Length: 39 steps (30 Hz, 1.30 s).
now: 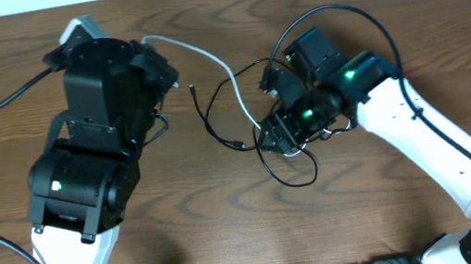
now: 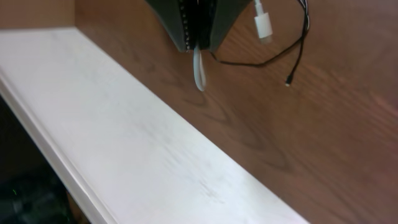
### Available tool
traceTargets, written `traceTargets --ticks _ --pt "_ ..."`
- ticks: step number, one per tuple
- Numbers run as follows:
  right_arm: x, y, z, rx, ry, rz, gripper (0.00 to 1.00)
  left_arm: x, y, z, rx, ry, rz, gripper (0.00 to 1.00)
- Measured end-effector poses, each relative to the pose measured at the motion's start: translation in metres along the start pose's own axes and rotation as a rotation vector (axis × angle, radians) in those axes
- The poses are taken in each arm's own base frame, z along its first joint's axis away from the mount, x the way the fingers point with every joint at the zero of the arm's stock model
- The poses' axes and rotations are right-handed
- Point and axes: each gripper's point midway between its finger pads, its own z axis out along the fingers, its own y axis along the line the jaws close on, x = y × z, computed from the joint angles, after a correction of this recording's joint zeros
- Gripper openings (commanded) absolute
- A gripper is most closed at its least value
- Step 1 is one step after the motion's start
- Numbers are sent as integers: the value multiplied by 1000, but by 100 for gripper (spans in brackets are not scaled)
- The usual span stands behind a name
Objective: Untangle cables
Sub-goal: 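Pull the white cable leftward with the left gripper, right holding black cable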
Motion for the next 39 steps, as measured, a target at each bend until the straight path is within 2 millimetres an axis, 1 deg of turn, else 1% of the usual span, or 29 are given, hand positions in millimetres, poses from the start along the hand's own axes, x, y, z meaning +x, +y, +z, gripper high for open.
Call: traceTargets --ticks 1,4,7,8,9,11,13,14,16,17,18,20,21,23,26,29,32,33,34,35,36,37,39 --pt "-1 5 3 2 -3 -9 72 -2 3 0 -10 -5 -12 7" --pt "-5 10 12 36 -28 -5 74 -8 9 0 -27 -19 -43 7" --pt "2 12 27 70 -18 18 72 -9 13 0 -40 -18 -52 7" --pt "6 13 31 75 -9 23 69 -8 14 0 -43 -17 -52 7" --pt "9 13 34 83 -3 27 63 -7 15 0 -48 -13 -53 7" --pt "12 14 40 85 -1 37 56 -8 17 0 -53 -14 -55 7" --pt "16 14 51 84 -6 50 51 -9 18 0 -57 -16 -57 7" --pt "19 14 57 84 -7 59 43 -9 18 0 -57 -16 -57 8" --pt "24 13 67 83 -9 81 37 -9 19 -1 -59 -15 -57 7" --pt "25 13 69 82 -7 92 35 -8 19 -1 -61 -13 -56 7" --pt "27 12 71 84 -4 101 31 -7 20 -1 -66 -10 -55 8" --pt "26 11 71 83 -11 120 8 -5 24 -1 -80 -1 -53 7" --pt "26 12 71 82 -12 126 1 -4 25 -1 -83 2 -52 7" --pt "27 11 71 84 -9 140 1 -3 30 -2 -108 7 -47 7" --pt "35 8 69 98 23 165 1 -1 50 -5 -198 1 -28 8" --pt "33 0 57 116 35 208 1 -3 72 -10 -303 -28 -2 7" --pt "12 -6 27 125 -8 248 1 -6 92 -18 -405 -59 30 7" --pt "3 -8 13 126 -38 256 1 -9 98 -21 -438 -80 41 7" --pt "-5 -14 -8 146 -76 274 1 -15 109 -26 -492 -111 54 8" --pt "-8 -17 -17 154 -95 282 2 -17 111 -27 -503 -119 56 7" --pt "-14 -31 -42 204 -149 308 1 -21 120 -32 -543 -142 49 8" --pt "-16 -37 -52 229 -174 322 1 -24 127 -35 -575 -153 45 7" --pt "-11 -66 -84 344 -232 406 1 -34 146 -43 -649 -189 14 7"
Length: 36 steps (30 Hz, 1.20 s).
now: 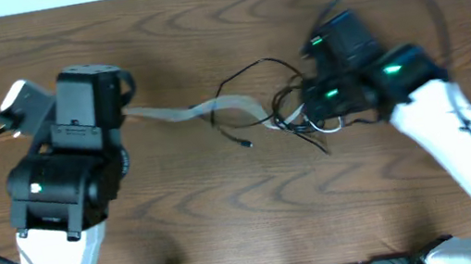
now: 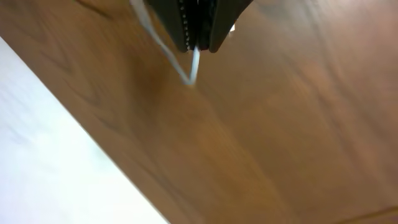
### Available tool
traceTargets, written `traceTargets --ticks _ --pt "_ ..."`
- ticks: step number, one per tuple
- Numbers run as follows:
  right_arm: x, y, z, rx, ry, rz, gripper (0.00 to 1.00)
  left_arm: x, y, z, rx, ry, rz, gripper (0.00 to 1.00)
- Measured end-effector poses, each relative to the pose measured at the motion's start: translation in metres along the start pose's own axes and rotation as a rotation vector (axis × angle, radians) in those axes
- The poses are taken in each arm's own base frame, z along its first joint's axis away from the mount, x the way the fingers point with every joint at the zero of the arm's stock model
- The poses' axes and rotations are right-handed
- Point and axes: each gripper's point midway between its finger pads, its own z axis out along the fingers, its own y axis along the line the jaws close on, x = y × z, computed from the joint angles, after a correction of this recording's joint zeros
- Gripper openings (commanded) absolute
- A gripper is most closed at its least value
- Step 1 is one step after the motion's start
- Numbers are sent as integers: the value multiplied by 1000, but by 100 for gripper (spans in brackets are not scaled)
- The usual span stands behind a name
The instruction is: Untangle cables
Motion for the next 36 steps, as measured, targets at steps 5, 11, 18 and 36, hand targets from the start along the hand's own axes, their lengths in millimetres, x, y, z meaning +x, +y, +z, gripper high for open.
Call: traceTargets --ticks 5,11,18,36 --pt "-14 -106 -29 292 -79 279 1 -21 56 13 -198 -32 -156 7" --pt "-12 -147 -31 353 -94 459 1 -27 76 22 -239 4 -316 7" --pt "-8 -139 -7 293 -85 503 1 -39 -7 21 179 92 -272 7" --pt "32 -96 72 151 0 389 89 2 -33 16 337 297 25 17"
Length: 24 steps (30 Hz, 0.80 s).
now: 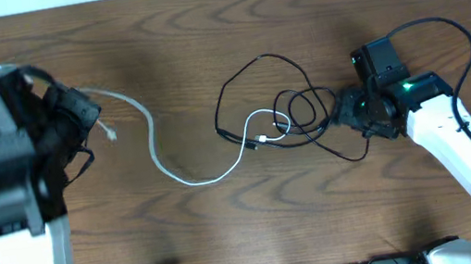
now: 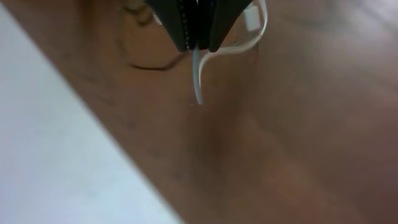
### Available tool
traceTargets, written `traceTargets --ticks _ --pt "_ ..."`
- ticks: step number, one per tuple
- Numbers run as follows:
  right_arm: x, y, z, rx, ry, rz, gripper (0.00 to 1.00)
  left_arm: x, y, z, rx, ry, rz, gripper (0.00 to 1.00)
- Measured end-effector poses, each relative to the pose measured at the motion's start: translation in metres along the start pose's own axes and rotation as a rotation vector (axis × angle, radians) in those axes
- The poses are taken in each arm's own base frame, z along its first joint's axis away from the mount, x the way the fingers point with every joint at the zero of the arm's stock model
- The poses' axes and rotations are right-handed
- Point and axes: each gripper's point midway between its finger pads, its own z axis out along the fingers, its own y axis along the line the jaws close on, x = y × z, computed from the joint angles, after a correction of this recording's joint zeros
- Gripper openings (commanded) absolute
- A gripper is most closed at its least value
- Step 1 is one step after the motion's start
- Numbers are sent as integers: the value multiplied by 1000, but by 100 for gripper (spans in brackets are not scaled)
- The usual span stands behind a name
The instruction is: Untangle cables
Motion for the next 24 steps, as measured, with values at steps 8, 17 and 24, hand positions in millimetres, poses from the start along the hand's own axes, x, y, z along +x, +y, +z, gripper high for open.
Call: traceTargets --ticks 8,17,24 --pt "-1 -1 0 4 -4 3 99 24 36 81 -249 214 10 64" --pt "-3 -11 0 60 -24 5 99 82 26 117 -129 568 178 72" --pt "-5 -12 0 65 -35 16 99 142 -14 127 59 789 376 74"
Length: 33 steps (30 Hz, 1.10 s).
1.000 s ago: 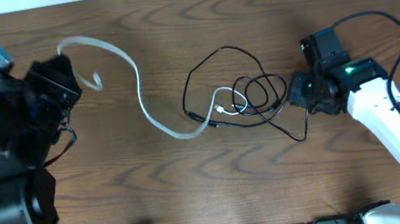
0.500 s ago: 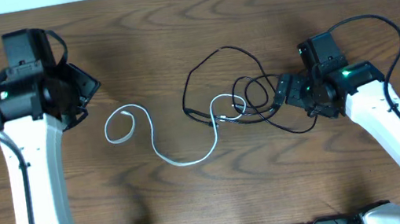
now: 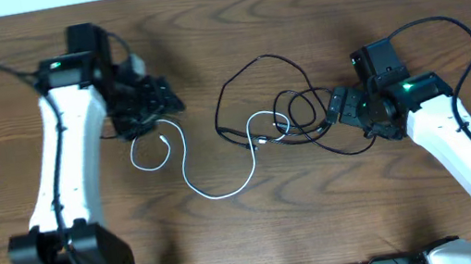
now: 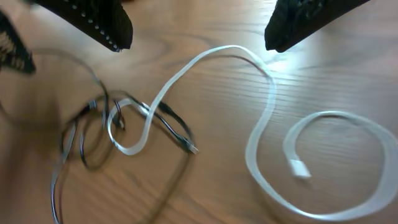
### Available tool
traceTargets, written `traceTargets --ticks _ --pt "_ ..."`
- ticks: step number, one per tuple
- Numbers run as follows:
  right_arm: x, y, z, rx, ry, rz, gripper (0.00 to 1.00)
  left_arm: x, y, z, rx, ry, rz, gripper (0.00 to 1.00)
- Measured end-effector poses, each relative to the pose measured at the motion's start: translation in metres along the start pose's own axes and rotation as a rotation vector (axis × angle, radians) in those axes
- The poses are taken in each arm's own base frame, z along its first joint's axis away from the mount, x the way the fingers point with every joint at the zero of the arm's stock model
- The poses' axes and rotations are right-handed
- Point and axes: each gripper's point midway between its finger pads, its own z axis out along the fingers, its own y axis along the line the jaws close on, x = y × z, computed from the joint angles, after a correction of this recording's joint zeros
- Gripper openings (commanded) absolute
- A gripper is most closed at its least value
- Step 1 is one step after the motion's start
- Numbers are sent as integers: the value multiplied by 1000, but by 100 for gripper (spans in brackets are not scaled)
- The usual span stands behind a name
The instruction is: Untangle cables
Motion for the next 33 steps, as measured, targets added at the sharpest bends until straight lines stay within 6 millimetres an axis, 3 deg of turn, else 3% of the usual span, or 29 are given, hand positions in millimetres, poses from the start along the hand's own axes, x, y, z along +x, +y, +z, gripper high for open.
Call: traceTargets --ticks 6,11,14,24,27,31,33 --pt "-1 0 0 2 -3 1 99 15 -27 56 -16 141 126 73" --pt "-1 0 0 0 -3 1 99 23 -36 104 -56 224 187 74" --pt "0 1 0 -2 -1 1 99 19 -41 126 -59 227 214 68" --pt "0 1 0 -5 2 1 99 13 -64 171 -40 191 246 66" --pt "0 1 0 -6 2 1 99 17 -74 181 -36 189 271 58" --pt "0 1 0 -8 3 1 99 24 -74 192 -89 189 284 55" --pt "1 1 0 -7 4 1 99 26 -71 197 -129 186 291 45"
